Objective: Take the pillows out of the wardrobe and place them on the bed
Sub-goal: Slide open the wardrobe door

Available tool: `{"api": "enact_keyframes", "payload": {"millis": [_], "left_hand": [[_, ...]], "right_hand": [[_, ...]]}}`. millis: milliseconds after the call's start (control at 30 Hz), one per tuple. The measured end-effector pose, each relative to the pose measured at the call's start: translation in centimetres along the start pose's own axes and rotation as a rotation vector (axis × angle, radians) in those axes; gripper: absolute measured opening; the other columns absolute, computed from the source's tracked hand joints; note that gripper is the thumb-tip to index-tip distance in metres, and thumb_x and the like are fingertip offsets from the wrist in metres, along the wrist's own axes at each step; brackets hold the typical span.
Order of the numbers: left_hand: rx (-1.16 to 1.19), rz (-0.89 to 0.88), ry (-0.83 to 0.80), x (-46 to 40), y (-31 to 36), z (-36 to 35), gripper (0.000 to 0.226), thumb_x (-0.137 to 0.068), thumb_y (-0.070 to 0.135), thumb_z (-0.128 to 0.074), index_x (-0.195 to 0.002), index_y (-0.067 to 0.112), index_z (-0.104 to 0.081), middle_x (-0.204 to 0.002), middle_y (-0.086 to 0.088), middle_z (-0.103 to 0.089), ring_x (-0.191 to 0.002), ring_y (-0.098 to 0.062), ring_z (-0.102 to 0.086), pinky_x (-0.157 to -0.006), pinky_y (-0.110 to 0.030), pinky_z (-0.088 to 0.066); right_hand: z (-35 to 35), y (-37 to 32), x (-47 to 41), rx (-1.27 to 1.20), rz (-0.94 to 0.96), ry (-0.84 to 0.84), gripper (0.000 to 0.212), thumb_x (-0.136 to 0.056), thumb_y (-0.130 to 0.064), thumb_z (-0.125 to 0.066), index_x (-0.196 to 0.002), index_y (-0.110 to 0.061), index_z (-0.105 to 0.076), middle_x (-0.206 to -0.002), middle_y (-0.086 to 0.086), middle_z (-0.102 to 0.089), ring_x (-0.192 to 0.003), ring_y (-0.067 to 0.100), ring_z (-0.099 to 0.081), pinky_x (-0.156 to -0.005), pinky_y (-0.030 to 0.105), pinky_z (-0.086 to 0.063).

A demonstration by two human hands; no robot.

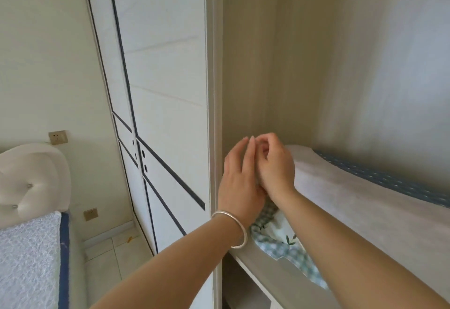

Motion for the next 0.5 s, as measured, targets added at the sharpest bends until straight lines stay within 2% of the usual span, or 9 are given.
{"api": "enact_keyframes", "payload": {"millis": [67,200,333,433,500], "left_hand": [[0.087,-0.009,-0.075,-0.1,0.9,-2.0,0.072,-0.080,0.014,-0.061,-0.144,0.012,-0.029,-0.144,-0.007,-0.033,-0.130,-0.023,-0.037,-0.102,-0.022,-0.036],[0.220,0.022,-0.159,-0.1,2.5,-6.5,0.069,-0.078,0.017,-0.066,-0.139,0.008,-0.035,-0.137,-0.011,-0.036,-0.122,-0.024,-0.045,-0.095,-0.025,-0.043],[0.346,0.121,-0.267,0.6,5.0,-12.9,0.067,-0.079,0.017,-0.068,-0.137,0.007,-0.037,-0.138,-0.009,-0.033,-0.115,-0.021,-0.049,-0.088,-0.015,-0.035],[0.428,0.208,-0.338,1.6,7.6,-17.8,0.066,-0.080,0.019,-0.067,-0.137,0.007,-0.037,-0.142,-0.011,-0.030,-0.125,-0.024,-0.041,-0.093,-0.015,-0.029],[0.468,0.372,-0.369,2.0,8.7,-20.7,0.070,-0.080,0.027,-0.067,-0.139,0.009,-0.035,-0.147,-0.012,-0.024,-0.133,-0.027,-0.028,-0.102,-0.023,-0.026]], "right_hand": [[1.8,2.0,0.2,0.051,-0.049,0.038,0.016,-0.093,-0.032,-0.046,-0.091,-0.022,-0.057,-0.082,-0.006,-0.063,-0.074,0.015,-0.057,-0.057,0.027,-0.037],[5.9,5.9,0.7,0.224,-0.085,0.077,0.014,-0.090,-0.026,-0.048,-0.092,-0.019,-0.060,-0.081,-0.004,-0.063,-0.074,0.016,-0.054,-0.062,0.028,-0.038],[10.6,10.1,1.3,0.407,-0.114,0.070,0.012,-0.090,-0.026,-0.049,-0.091,-0.021,-0.060,-0.085,-0.002,-0.067,-0.073,0.016,-0.055,-0.061,0.026,-0.038],[14.3,13.7,1.3,0.523,-0.163,0.044,0.014,-0.090,-0.024,-0.049,-0.094,-0.020,-0.062,-0.091,-0.001,-0.067,-0.080,0.017,-0.057,-0.062,0.026,-0.041],[16.7,16.0,0.9,0.588,-0.206,0.026,0.014,-0.088,-0.023,-0.050,-0.092,-0.019,-0.063,-0.093,0.000,-0.066,-0.086,0.020,-0.058,-0.064,0.028,-0.042]]}}
Point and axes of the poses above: each hand's wrist, its own x-axis away from the middle knuckle, its own z-axis out of the back of the hand, y = z × x, the point moved 7 cm from there along -x, towards the middle knuckle
